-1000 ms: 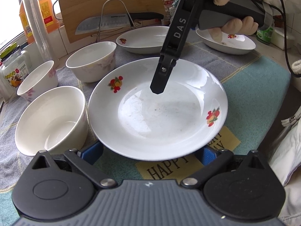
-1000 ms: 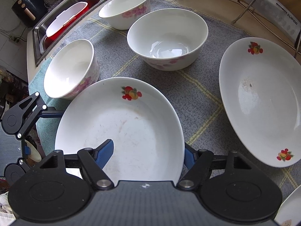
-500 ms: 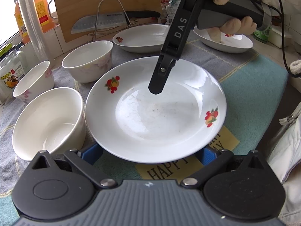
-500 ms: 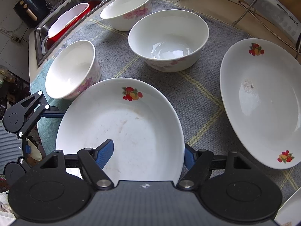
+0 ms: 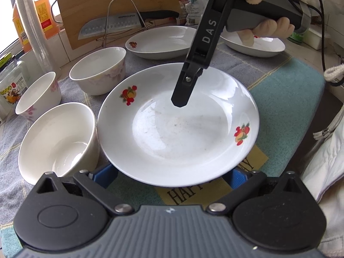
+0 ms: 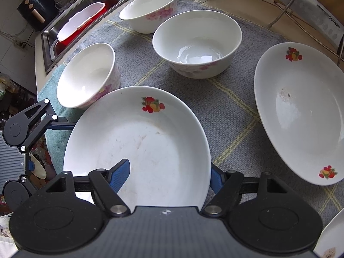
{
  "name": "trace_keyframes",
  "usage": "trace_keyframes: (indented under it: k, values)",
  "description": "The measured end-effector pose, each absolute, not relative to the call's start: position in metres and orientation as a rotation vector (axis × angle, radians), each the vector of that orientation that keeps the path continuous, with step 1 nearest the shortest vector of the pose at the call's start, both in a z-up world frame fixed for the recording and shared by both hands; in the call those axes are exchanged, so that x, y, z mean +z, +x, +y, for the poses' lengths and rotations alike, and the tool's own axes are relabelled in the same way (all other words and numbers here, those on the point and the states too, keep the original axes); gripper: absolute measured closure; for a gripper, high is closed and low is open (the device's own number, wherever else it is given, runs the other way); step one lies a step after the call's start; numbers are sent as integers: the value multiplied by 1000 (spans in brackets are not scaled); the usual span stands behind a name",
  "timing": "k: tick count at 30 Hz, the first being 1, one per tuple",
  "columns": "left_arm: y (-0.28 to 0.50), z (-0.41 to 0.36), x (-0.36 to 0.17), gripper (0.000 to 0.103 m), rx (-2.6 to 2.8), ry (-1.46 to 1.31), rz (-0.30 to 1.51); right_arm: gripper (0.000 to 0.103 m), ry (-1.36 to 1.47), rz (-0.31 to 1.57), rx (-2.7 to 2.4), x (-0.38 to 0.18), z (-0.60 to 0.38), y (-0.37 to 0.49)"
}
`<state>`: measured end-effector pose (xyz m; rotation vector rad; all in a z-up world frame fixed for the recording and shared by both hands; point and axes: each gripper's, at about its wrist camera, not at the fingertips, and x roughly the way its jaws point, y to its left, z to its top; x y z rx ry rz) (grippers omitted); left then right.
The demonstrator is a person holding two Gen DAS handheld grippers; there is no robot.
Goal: Organize plates and bowls
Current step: 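Grasp the large plate rim with the right gripper and lift it, then carry the large plate with the right gripper onto the stained plate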
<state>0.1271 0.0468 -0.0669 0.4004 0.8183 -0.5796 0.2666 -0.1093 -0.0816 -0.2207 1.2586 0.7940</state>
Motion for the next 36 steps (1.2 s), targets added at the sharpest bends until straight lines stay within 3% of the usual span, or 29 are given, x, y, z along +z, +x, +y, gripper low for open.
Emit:
trace_keyframes:
  k: [36]
  values:
    - [162,-28,-41,1,-778,485,763,23,-91,1168,599,-57,-215,246]
